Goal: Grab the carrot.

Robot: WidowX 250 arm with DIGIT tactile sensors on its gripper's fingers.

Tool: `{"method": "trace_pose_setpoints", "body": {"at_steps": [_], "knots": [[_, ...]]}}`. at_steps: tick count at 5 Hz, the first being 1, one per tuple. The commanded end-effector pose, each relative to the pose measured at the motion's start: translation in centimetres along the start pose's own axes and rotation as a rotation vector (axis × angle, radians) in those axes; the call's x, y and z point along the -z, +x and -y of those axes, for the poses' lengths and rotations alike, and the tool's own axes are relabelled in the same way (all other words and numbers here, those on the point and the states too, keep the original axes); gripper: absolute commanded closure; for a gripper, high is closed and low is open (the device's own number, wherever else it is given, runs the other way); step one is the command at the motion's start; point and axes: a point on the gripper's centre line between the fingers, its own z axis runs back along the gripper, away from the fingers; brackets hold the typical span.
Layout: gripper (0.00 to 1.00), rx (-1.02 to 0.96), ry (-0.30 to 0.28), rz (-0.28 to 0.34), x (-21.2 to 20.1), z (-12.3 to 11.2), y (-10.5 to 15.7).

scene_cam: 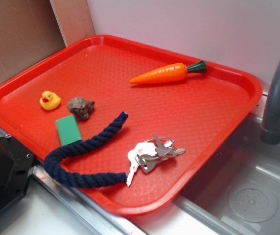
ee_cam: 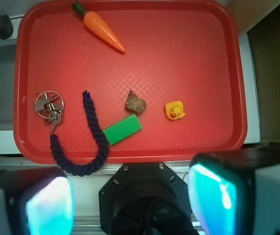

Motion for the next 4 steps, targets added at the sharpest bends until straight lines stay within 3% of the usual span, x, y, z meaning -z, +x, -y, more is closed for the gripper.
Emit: {"method": "trace_pose_setpoints", "body": {"at_steps": [1, 2, 3, 4], "knots": [[0.0, 0.0, 0.0, 0.0, 0.0, 0.0, 0.0], [0.0, 0.113, 0.093, 0.014, 5.3, -2.2, 3.8], [0.0, 0.341, -0.035, 0.031, 10.9, -0.1, 8.6], [0.0, 0.395, 0.035, 0.026, 14.9, 1.4, 13.2]]}}
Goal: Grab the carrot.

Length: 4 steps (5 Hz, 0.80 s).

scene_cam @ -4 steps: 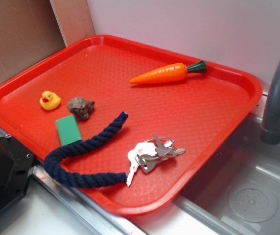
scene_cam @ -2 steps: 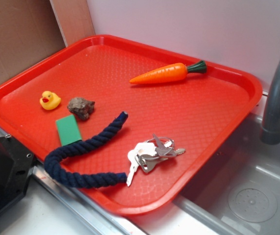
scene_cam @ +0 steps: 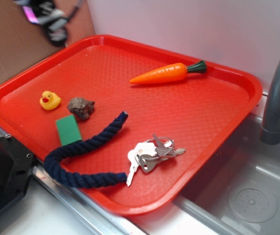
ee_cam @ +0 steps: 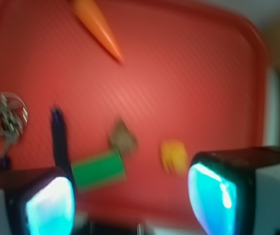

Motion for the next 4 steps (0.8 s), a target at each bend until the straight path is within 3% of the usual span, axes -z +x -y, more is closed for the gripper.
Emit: {"method": "trace_pose_setpoints", "body": {"at_steps": [1, 2, 3, 4], "knots": [[0.0, 0.089, 0.136, 0.065, 5.1, -0.5, 10.1], [0.0, 0.109, 0.14, 0.075, 6.4, -0.4, 12.4], [0.0, 0.15, 0.093, 0.081, 7.7, -0.1, 13.8], [0.0, 0.2, 0.073, 0.08, 8.5, 1.1, 13.4]]}}
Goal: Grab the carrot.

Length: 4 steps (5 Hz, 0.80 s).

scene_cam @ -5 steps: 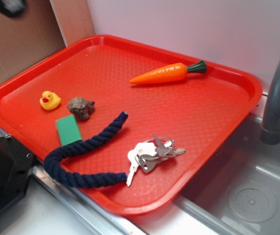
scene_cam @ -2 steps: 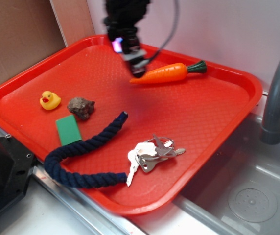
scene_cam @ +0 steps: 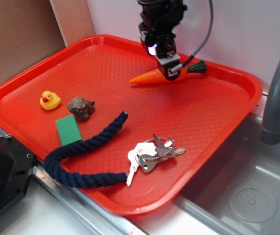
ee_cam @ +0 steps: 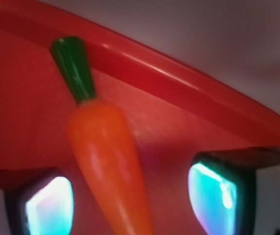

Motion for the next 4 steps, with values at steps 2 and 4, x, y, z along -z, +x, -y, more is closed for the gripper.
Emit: {"method": "trace_pose_setpoints", "body": {"at_steps": [2, 4], "knots": [[0.0, 0.084, 0.031, 0.053, 0.9, 2.1, 1.7], [1.0, 0.036, 0.027, 0.035, 1.4, 1.9, 1.0]]}}
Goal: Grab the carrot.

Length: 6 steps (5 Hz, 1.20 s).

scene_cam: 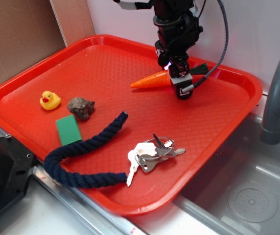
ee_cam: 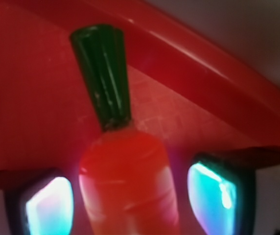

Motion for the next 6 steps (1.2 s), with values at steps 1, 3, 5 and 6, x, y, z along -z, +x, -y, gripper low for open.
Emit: {"method": "trace_pose_setpoints", "body": {"at_steps": [1, 3, 5, 6], "knots": [[1.0, -0.039, -0.025, 0.068, -3.8, -0.2, -1.3], [1.0, -0.24, -0.023, 0.128, -14.4, 0.5, -7.8], [1.0, -0.73, 0.056, 0.035, -22.7, -1.2, -9.6], [1.0, -0.787, 0.054, 0.02, -23.4, -2.1, -9.4]]}}
